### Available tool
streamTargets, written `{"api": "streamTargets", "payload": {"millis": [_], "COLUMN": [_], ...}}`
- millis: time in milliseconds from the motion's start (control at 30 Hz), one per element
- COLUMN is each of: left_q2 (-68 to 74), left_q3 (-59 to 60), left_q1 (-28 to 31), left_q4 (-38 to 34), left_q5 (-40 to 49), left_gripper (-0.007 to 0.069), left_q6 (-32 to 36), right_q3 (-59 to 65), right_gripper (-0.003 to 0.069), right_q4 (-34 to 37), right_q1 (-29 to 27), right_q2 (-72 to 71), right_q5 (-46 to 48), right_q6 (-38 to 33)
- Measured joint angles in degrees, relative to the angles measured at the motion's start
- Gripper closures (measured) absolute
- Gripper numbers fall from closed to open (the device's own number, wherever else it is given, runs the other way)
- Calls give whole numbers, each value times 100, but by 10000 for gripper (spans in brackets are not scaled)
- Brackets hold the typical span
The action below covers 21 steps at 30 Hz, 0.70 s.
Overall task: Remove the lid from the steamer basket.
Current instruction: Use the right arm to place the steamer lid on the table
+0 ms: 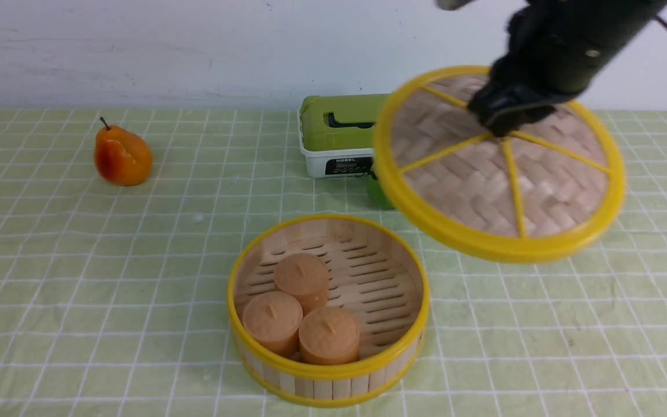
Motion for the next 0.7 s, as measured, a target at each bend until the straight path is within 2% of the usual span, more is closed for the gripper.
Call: {"api": "streamTargets", "payload": {"millis": [100,300,433,700], "left_q2": [0,0,0,0], "left_q3": [0,0,0,0], "left_q1": [0,0,0,0], "left_q4": [0,0,0,0], "left_q5": [0,0,0,0], "left_gripper": [386,386,386,386], "left_q6": [0,0,0,0], "right_q3": [1345,2868,3139,3139], "right_gripper": [576,576,576,573], "right_q4": [7,102,145,0], "right_q1": [-639,-837,-837,-837], "right_q2": [-392,-286,115,792], "right_q5": [-612,-2135,-2869,-3341], "right_q6": [146,161,250,638]}}
